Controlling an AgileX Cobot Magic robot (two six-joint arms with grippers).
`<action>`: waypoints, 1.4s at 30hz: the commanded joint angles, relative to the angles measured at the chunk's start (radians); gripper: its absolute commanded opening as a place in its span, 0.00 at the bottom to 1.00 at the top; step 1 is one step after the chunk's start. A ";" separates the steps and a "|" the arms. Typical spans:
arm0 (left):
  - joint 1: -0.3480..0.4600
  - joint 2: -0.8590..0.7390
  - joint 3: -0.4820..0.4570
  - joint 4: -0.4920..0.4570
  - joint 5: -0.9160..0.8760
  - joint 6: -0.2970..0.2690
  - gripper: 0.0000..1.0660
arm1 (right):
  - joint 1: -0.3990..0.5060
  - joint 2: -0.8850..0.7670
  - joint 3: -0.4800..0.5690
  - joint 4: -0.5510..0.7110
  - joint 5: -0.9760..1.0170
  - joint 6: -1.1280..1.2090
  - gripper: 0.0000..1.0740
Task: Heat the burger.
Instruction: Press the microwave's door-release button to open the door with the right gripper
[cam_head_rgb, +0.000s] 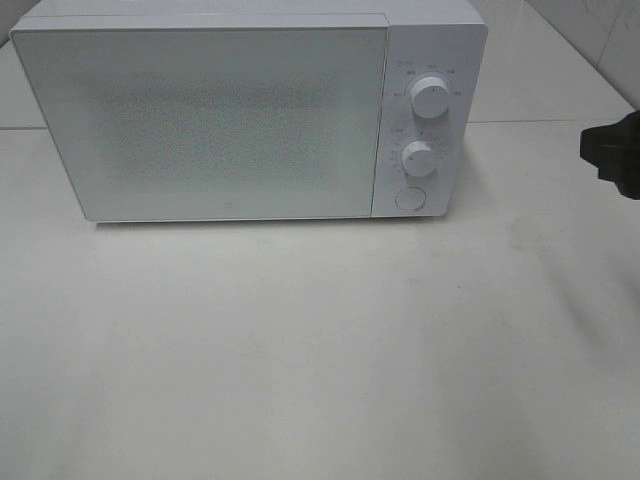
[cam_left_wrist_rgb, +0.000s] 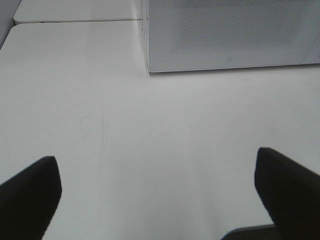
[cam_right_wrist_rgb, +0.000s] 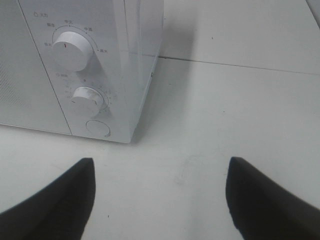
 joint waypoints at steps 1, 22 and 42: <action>-0.001 -0.015 0.003 -0.007 -0.015 -0.001 0.93 | -0.006 0.074 0.000 -0.004 -0.099 0.003 0.66; -0.001 -0.015 0.003 -0.007 -0.015 -0.001 0.93 | -0.004 0.386 0.182 0.124 -0.735 -0.052 0.66; -0.001 -0.015 0.003 -0.007 -0.015 -0.001 0.93 | 0.405 0.679 0.188 0.601 -1.065 -0.240 0.66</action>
